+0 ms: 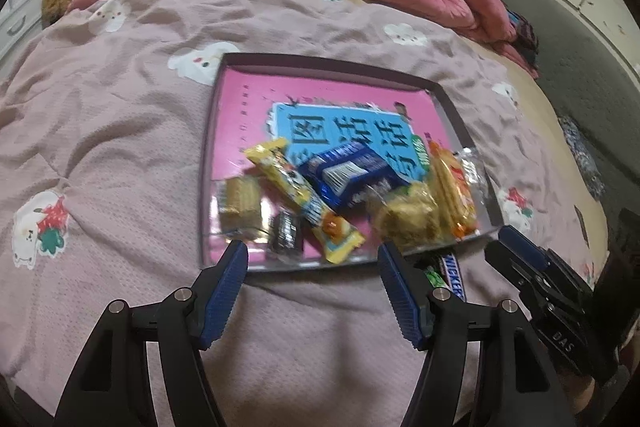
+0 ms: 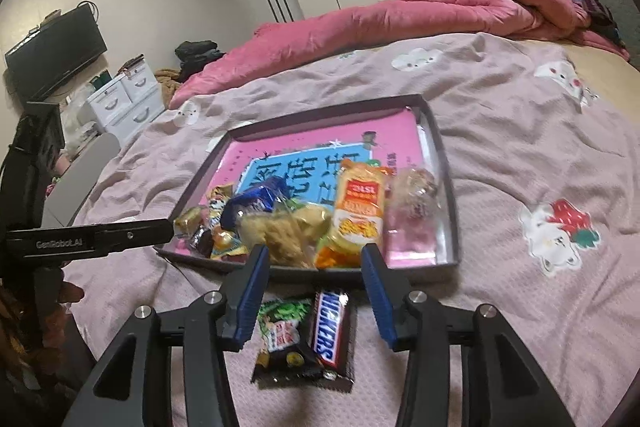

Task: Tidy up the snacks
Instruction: 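Grasp the green pea snack bag with the left tool while the right tool grasps the Snickers bar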

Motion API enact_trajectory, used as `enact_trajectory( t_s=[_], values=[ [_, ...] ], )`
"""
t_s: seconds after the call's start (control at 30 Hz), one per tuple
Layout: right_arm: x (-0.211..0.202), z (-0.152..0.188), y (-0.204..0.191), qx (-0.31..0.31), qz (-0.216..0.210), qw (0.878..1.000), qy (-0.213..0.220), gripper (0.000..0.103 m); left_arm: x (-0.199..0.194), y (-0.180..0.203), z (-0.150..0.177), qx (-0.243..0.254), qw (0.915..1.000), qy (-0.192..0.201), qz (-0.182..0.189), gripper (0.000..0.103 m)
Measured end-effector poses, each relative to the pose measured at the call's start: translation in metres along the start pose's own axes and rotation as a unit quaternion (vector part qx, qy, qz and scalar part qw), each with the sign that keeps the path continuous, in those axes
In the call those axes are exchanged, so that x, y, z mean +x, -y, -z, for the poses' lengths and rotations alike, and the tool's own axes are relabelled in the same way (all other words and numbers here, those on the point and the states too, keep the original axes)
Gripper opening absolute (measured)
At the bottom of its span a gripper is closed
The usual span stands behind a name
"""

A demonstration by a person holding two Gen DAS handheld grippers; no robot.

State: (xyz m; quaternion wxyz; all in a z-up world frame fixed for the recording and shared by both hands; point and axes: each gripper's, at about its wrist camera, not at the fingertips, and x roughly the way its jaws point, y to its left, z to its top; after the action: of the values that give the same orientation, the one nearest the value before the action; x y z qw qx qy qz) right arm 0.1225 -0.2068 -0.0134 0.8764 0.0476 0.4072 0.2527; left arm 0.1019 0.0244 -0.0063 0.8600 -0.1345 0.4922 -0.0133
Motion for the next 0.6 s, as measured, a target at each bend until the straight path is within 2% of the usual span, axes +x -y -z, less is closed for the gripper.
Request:
enact_trajectory(
  t_s=[0.2, 0.27, 0.37, 0.6],
  values=[
    [-0.007, 0.006, 0.007, 0.01, 0.01, 1.0, -0.007, 0.048, 0.005, 0.023, 0.013, 0.032, 0.9991, -0.016, 0.021, 0.071],
    [-0.009, 0.008, 0.01, 0.015, 0.014, 1.0, -0.01, 0.048, 0.009, 0.031, 0.018, 0.042, 0.9979, -0.029, 0.039, 0.075],
    [-0.009, 0.01, 0.015, 0.022, 0.017, 0.999, -0.019, 0.048, 0.018, 0.041, 0.027, 0.051, 0.996, -0.049, 0.053, 0.075],
    [-0.007, 0.015, 0.022, 0.024, 0.029, 0.998, -0.044, 0.048, 0.043, 0.054, 0.036, 0.033, 0.9926, -0.092, 0.072, 0.075]
  ],
)
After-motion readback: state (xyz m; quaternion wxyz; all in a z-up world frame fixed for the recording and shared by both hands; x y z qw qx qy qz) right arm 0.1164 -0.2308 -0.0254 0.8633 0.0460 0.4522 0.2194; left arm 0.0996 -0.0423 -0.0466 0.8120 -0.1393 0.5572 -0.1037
